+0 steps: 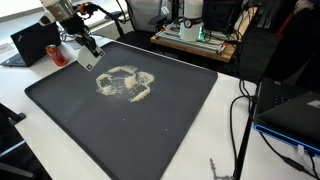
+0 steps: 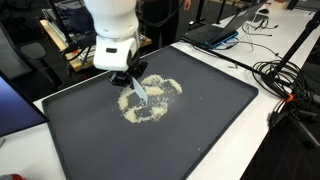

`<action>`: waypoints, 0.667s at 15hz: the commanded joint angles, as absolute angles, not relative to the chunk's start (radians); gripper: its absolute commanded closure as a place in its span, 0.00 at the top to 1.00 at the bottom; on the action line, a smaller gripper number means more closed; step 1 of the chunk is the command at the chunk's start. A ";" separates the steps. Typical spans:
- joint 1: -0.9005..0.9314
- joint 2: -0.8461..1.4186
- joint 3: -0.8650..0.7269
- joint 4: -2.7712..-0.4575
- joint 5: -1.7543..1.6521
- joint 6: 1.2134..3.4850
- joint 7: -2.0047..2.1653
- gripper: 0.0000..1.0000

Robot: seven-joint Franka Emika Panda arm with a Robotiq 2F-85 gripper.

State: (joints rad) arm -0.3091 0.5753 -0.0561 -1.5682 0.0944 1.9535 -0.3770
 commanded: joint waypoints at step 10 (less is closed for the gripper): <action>-0.589 0.519 -0.029 -1.834 0.698 2.050 -0.742 0.01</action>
